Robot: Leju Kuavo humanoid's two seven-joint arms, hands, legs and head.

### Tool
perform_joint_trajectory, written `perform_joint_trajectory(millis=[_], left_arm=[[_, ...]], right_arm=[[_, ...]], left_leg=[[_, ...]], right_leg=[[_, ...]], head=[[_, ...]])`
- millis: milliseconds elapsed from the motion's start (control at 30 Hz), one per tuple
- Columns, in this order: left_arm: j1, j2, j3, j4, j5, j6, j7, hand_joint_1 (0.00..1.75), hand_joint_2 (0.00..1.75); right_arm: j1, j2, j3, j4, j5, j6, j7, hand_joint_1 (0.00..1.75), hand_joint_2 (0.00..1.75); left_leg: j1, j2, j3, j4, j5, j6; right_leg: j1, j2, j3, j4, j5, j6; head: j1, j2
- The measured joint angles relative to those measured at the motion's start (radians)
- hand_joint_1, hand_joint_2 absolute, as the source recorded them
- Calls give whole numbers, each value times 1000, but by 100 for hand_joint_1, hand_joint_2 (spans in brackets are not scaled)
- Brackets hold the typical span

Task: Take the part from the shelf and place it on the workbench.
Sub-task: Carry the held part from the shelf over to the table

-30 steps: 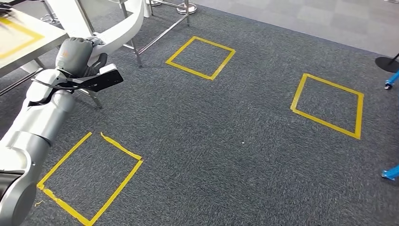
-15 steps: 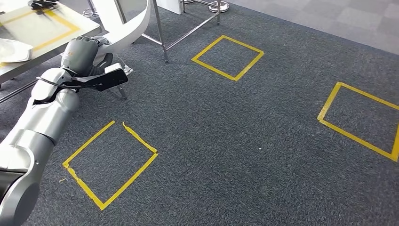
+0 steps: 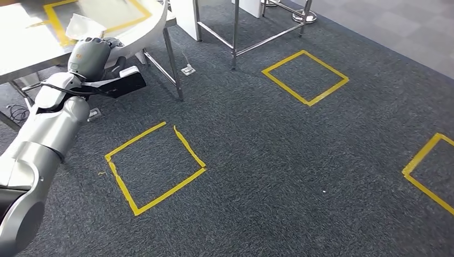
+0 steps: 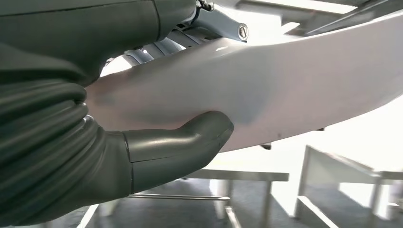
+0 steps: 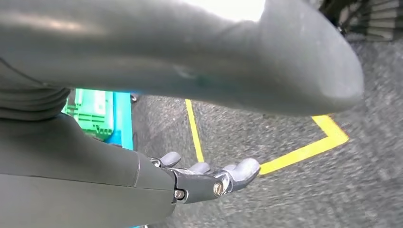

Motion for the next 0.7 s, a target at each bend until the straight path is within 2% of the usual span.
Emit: perform_joint_trajectory(millis=[33,67,100,133,167,233,267,300,367,400,433,467,500,533,600,633,667,700], left_arm=[[-2,1,0,3,-4,0,4,175,175],[-4,1,0,6,-8,0,8,175,175],[-8,3,0,10,-12,0,13,175,175],[-11,5,0,12,-16,1,19,175,175],[-14,10,0,15,-20,1,25,175,175],[-16,25,0,21,-27,2,33,175,175],[-18,35,0,24,-29,2,35,175,175],[-20,42,0,27,-30,2,37,175,175],[-24,51,0,32,-35,2,39,175,175],[-24,52,0,34,-38,2,39,175,175],[-22,53,0,38,-41,2,40,175,175],[-20,54,-1,41,-44,2,42,175,175],[-18,55,-1,44,-47,2,44,175,175],[-17,56,-1,46,-49,3,47,175,175],[-19,56,-1,47,-53,4,50,175,175],[-21,55,-1,48,-54,4,51,175,175],[-22,54,-1,48,-55,4,52,175,175],[-22,55,-1,49,-55,5,54,175,175]], right_arm=[[0,0,0,0,-2,-3,1,0,0],[0,0,0,0,-3,-5,1,0,0],[0,-1,0,0,-4,-8,1,0,0],[1,-1,0,0,-5,-11,0,0,0],[1,-1,0,0,-5,-13,-1,0,0],[0,-1,0,0,-5,-18,-6,0,0],[0,-1,0,0,-4,-23,-9,0,0],[0,-1,1,0,-5,-29,-13,0,0],[3,0,1,0,-7,-43,-17,0,0],[5,0,1,0,-8,-48,-18,0,0],[6,0,1,0,-9,-53,-18,0,0],[7,0,1,0,-10,-58,-19,0,0],[6,0,1,0,-9,-61,-20,0,0],[6,0,1,0,-9,-64,-22,0,0],[6,0,1,0,-8,-66,-26,0,0],[6,0,1,0,-8,-66,-27,0,0],[5,0,1,0,-8,-66,-29,0,0],[4,0,1,0,-8,-66,-30,0,0]], left_leg=[[1,-15,0,3,-1,-2],[2,-29,-1,6,-2,-6],[2,-42,-3,10,-4,-11],[3,-54,-7,12,-4,-18],[4,-65,-10,12,-2,-26],[6,-85,-16,6,3,-41],[5,-75,-20,10,0,-47],[3,-51,-31,29,-12,-52],[0,16,-77,125,-63,-60],[2,35,-109,193,-93,-63],[5,45,-138,250,-112,-66],[7,50,-153,278,-114,-68],[9,54,-148,269,-99,-69],[10,62,-122,221,-69,-69],[5,102,-47,83,-14,-62],[1,118,-20,34,-2,-54],[-2,125,-7,9,1,-47],[-5,119,-6,4,-2,-40]], right_leg=[[-2,7,21,-58,40,-1],[-5,25,51,-130,77,-1],[-8,47,78,-194,102,-2],[-10,63,97,-235,113,-4],[-9,72,106,-254,113,-6],[-8,55,111,-260,114,-18],[-9,45,113,-264,116,-25],[-11,33,115,-268,119,-33],[-10,10,118,-272,120,-45],[-9,-2,118,-272,119,-47],[-9,-16,119,-272,117,-48],[-9,-30,119,-271,115,-49],[-9,-43,121,-271,113,-48],[-9,-56,125,-271,110,-46],[-5,-81,134,-270,102,-38],[-2,-92,138,-270,98,-33],[2,-104,142,-270,95,-28],[4,-116,145,-272,93,-23]], head=[[0,0],[0,0],[0,0],[0,0],[0,0],[0,0],[-1,0],[-4,0],[-11,0],[-13,0],[-13,0],[-13,0],[-13,0],[-13,0],[-14,0],[-13,0],[-12,0],[-11,0]])
